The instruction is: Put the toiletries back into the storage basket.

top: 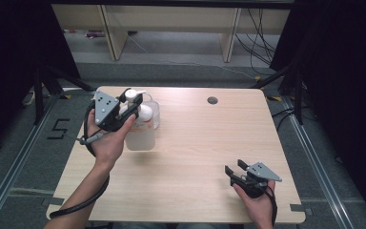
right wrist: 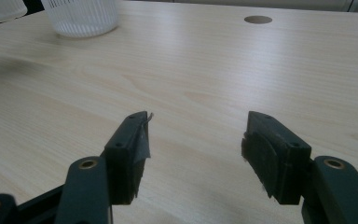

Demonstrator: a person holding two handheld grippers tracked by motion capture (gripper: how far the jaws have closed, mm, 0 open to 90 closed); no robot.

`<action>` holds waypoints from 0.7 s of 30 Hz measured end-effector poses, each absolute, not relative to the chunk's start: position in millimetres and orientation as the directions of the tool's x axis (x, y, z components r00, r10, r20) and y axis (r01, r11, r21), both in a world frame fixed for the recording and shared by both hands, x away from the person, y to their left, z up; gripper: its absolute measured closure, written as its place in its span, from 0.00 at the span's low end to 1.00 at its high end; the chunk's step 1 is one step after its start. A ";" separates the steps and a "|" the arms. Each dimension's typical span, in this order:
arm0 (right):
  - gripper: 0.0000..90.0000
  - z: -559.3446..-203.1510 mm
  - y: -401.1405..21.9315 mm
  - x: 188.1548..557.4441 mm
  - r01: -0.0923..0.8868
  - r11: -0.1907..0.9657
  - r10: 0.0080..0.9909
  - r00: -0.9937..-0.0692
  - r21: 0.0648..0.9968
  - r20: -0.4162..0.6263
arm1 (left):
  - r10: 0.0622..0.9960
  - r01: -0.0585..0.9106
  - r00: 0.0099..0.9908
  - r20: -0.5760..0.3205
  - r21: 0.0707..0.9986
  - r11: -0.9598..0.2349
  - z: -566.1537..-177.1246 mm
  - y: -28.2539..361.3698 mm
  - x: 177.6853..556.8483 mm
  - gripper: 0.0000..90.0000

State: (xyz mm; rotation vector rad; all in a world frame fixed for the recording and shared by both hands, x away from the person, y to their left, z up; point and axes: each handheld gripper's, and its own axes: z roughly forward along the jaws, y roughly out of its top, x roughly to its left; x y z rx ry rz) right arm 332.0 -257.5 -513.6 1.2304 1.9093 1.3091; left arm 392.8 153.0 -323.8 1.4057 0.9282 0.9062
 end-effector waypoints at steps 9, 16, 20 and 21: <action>0.45 -513.6 -257.5 332.1 0.390 0.121 0.887 -0.456 0.913 0.077 | 0.931 0.031 0.366 -0.003 0.999 -0.009 -323.4 165.0 395.8 0.65; 0.45 -513.6 -257.6 332.1 0.390 0.121 0.887 -0.455 0.913 0.077 | 0.935 0.025 0.354 -0.006 1.000 -0.002 -320.8 170.9 397.4 0.65; 0.45 -513.6 -257.6 332.2 0.389 0.122 0.887 -0.455 0.913 0.076 | 0.938 0.023 0.347 -0.002 1.000 -0.007 -319.5 174.4 398.4 0.65; 0.45 -513.6 -257.6 332.2 0.389 0.122 0.887 -0.455 0.913 0.076 | 0.938 0.023 0.347 -0.002 1.000 -0.007 -319.5 174.4 398.4 0.66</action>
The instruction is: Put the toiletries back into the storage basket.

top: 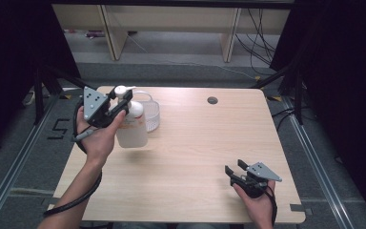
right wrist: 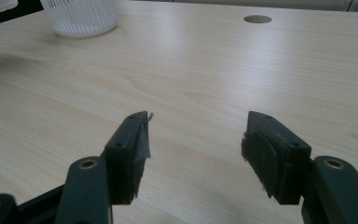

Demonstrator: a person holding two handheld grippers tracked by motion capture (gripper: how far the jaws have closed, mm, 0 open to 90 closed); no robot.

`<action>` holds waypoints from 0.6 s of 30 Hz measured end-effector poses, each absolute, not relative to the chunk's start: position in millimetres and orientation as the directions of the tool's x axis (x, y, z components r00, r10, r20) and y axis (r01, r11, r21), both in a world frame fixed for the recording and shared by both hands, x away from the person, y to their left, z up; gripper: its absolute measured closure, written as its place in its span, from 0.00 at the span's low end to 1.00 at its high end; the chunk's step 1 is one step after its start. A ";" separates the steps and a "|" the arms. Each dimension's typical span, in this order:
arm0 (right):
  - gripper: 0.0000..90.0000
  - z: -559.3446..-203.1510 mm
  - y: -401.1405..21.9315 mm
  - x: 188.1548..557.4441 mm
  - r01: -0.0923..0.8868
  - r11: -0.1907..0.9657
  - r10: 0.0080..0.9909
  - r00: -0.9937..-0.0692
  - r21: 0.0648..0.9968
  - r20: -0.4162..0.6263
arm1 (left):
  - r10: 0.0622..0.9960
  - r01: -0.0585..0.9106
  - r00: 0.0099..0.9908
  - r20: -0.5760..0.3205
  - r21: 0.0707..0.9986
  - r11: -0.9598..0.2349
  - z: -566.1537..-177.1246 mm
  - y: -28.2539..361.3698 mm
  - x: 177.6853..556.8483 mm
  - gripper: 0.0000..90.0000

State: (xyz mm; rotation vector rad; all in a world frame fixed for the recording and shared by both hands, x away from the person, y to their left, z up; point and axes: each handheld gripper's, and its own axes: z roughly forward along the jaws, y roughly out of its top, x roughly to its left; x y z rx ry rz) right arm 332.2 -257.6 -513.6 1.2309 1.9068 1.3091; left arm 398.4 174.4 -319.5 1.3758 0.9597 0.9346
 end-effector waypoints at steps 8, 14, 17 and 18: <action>0.45 -513.8 -257.6 332.3 0.392 0.121 0.887 -0.455 0.912 0.078 | 0.942 0.023 0.335 -0.010 1.000 0.002 -316.8 180.4 402.2 0.66; 0.45 -513.7 -257.6 332.2 0.392 0.121 0.887 -0.455 0.912 0.077 | 0.946 0.016 0.325 -0.010 1.000 0.005 -315.4 183.7 404.9 0.66; 0.45 -513.0 -258.4 331.7 0.390 0.127 0.891 -0.449 0.912 0.067 | 0.948 0.016 0.319 -0.010 1.000 0.005 -314.5 186.7 407.2 0.65; 0.45 -513.8 -258.9 332.8 0.377 0.138 0.891 -0.451 0.916 0.051 | 0.948 0.015 0.318 -0.012 1.000 0.008 -314.3 187.0 407.5 0.66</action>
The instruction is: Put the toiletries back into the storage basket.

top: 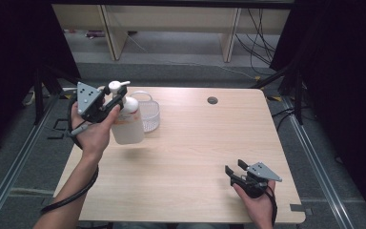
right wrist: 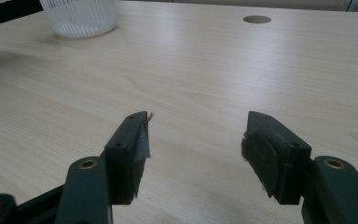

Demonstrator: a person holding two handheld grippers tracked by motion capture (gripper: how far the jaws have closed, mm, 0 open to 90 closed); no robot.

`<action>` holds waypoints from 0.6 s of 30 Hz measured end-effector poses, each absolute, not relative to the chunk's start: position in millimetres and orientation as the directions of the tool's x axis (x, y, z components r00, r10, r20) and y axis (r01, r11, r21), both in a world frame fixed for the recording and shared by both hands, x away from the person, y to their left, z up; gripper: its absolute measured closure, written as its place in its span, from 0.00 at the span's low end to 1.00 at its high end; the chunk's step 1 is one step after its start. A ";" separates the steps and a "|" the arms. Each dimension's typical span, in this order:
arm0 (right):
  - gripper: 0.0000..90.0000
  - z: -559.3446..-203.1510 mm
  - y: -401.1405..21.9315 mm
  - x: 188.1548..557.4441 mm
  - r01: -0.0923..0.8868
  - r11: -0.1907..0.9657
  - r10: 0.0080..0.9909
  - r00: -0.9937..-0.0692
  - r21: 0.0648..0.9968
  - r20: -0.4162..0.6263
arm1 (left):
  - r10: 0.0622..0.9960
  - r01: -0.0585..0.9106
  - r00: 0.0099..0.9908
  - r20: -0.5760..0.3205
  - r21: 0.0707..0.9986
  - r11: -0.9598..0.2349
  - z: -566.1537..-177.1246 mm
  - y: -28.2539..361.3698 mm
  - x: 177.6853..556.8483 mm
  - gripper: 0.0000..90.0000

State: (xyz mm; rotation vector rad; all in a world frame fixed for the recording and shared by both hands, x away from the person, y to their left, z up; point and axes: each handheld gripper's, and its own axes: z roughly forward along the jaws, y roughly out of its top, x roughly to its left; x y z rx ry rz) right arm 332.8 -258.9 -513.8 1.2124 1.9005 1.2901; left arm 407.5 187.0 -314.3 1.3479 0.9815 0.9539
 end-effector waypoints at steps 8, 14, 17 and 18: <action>0.45 -513.5 -258.6 332.2 0.386 0.133 0.890 -0.451 0.913 0.062 | 0.952 0.006 0.304 -0.022 1.000 0.021 -311.1 192.7 410.2 0.66; 0.45 -513.7 -257.5 332.2 0.392 0.121 0.887 -0.454 0.912 0.077 | 0.956 0.003 0.294 -0.020 1.000 0.020 -308.6 195.7 412.9 0.66; 0.45 -514.2 -257.8 332.8 0.384 0.124 0.888 -0.455 0.915 0.070 | 0.956 0.005 0.291 -0.026 1.000 0.026 -308.2 196.5 414.1 0.66; 0.45 -514.2 -257.9 332.9 0.382 0.125 0.888 -0.455 0.916 0.069 | 0.957 0.004 0.287 -0.026 1.000 0.026 -307.8 197.3 415.2 0.66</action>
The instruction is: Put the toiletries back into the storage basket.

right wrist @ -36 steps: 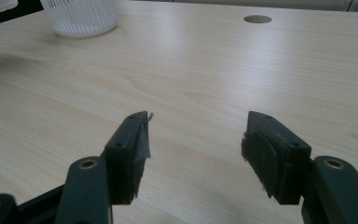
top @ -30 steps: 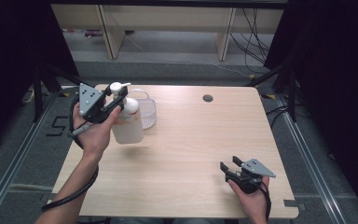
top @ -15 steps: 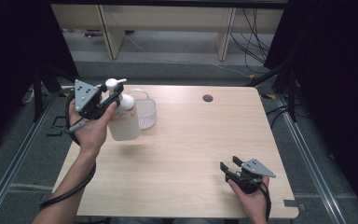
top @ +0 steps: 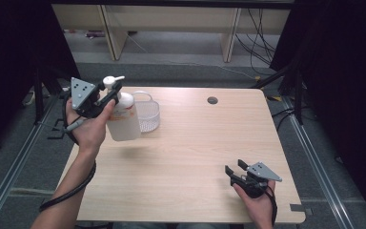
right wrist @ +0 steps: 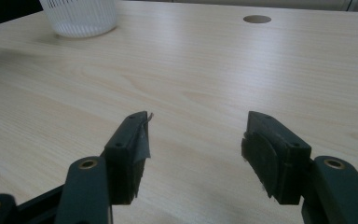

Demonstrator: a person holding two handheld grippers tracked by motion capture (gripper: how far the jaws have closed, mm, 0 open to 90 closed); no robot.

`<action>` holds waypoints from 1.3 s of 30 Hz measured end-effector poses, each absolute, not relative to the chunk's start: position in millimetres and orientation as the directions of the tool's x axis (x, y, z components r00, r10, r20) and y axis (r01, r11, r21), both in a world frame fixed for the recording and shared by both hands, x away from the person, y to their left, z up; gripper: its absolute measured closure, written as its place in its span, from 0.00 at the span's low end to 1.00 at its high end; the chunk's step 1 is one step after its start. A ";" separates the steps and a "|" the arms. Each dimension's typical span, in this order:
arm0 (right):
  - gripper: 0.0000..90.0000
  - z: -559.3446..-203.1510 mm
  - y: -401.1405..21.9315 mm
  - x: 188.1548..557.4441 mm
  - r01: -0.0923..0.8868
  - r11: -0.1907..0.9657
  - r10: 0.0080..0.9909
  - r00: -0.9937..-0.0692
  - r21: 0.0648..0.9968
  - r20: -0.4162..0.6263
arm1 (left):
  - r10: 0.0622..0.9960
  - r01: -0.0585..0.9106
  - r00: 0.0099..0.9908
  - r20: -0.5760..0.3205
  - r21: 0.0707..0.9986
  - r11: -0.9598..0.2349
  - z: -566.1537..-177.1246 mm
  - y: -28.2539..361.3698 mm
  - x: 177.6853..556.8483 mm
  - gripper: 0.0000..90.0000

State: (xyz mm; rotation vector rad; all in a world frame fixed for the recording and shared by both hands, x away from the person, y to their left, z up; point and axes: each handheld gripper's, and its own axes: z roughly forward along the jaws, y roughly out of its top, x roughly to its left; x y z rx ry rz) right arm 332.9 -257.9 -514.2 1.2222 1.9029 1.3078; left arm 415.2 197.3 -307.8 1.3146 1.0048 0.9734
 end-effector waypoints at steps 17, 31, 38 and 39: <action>0.45 -513.7 -257.8 332.0 0.396 0.121 0.888 -0.453 0.910 0.079 | 0.960 -0.007 0.279 -0.036 0.999 0.039 -302.6 199.7 422.7 0.66; 0.45 -513.4 -258.1 331.7 0.401 0.118 0.887 -0.454 0.908 0.085 | 0.958 -0.011 0.283 -0.040 0.999 0.045 -299.3 197.9 426.4 0.66; 0.45 -513.7 -258.0 331.9 0.397 0.114 0.888 -0.451 0.911 0.086 | 0.958 -0.015 0.285 -0.036 0.999 0.042 -297.7 196.3 428.2 0.66; 0.45 -513.4 -258.2 331.7 0.403 0.117 0.887 -0.454 0.907 0.087 | 0.958 -0.015 0.285 -0.038 0.999 0.044 -297.4 196.3 428.5 0.66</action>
